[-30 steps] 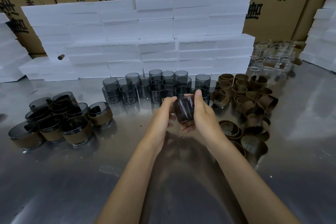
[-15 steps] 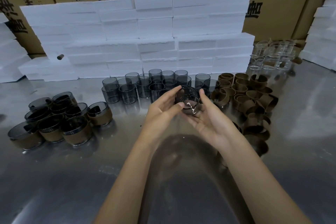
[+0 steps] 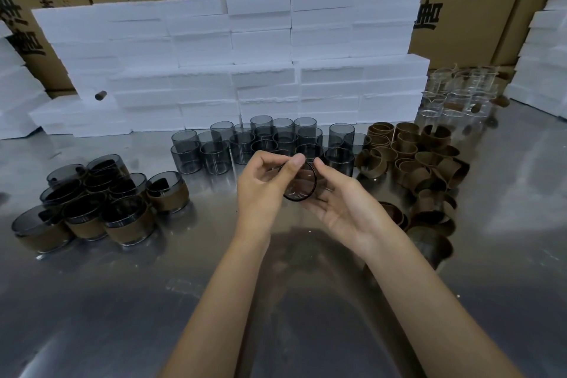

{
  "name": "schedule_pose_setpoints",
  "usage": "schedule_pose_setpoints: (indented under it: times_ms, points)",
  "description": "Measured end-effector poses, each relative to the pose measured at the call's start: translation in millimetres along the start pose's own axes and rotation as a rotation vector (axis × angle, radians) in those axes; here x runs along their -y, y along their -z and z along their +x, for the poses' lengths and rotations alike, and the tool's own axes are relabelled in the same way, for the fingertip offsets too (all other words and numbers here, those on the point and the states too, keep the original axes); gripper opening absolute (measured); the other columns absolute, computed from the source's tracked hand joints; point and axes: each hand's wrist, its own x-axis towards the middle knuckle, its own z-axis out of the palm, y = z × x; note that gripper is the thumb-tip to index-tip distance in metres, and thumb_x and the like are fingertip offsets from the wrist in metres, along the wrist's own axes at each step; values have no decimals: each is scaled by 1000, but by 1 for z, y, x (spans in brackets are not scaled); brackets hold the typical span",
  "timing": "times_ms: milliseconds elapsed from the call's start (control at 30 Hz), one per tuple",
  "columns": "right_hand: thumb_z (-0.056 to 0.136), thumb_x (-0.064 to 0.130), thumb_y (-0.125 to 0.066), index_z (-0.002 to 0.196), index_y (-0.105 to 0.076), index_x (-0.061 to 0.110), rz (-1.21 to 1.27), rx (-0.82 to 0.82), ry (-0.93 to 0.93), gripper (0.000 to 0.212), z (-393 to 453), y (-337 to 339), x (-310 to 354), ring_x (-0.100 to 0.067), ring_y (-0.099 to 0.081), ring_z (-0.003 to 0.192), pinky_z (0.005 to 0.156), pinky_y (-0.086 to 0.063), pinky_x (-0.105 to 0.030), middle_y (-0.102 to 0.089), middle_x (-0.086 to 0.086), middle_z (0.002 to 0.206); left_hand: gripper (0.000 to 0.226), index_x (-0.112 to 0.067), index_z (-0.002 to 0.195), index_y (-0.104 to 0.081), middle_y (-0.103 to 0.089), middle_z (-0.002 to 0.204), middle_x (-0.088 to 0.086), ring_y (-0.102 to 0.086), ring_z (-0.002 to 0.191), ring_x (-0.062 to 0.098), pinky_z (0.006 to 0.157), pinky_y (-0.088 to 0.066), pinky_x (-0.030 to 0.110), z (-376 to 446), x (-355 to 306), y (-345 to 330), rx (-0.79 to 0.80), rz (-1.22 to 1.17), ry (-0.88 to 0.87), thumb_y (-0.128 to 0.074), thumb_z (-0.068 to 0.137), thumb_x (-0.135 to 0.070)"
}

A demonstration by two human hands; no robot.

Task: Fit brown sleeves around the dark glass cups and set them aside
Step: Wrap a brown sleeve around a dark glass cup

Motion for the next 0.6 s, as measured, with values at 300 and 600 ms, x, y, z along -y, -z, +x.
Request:
schedule_pose_setpoints:
  times_ms: [300,600]
  points:
    - [97,32,-64,126,-65,1,106,-93,3,42,-1,2,5,-29,-71,113,104,-53,-40,-75,-18,115,34,-19,120,-72,-74,121,2,-67,119,12,102,-50,21,-1,-4,-3,115,11,107,-51,103,1]
    - [99,40,-62,116,-70,5,98,-72,56,40,1,4,3,-21,-76,101,83,-62,-31,-78,-12,106,64,-19,148,-49,-63,132,-9,-63,106,-14,93,-48,10,-7,-5,-11,261,54,85,-69,92,3]
